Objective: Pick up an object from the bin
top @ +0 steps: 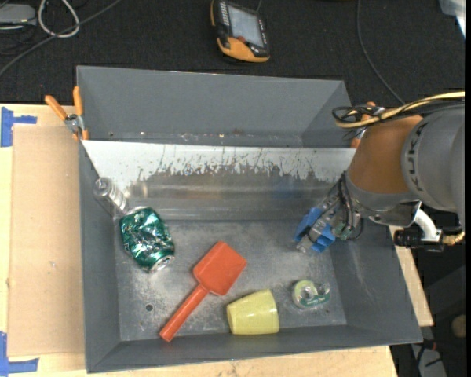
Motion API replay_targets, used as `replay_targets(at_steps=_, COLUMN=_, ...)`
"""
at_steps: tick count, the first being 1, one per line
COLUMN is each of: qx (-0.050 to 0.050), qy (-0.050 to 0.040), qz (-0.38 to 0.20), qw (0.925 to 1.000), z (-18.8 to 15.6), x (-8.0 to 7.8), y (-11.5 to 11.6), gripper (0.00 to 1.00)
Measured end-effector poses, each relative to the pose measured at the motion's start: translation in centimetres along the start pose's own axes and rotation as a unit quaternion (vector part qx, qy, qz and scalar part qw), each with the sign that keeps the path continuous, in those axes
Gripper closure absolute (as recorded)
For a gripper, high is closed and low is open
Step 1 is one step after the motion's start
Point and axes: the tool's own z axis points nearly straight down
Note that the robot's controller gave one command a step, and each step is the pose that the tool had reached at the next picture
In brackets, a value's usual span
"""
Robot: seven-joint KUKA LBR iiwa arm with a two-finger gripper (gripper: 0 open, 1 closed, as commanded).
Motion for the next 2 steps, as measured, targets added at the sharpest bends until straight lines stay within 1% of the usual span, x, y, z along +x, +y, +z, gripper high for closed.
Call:
replay_targets(at_steps=1, qx=0.0, qy=-0.0001, qz=-0.001, qw=1.0, z=0.0, x=0.0, y=0.0, gripper=1.0)
replay_targets(at_steps=2, qx=0.001, qy=0.0033, qz=-0.001, qw=1.0, z=-2.3, x=0.2, y=-0.1, gripper=1.0)
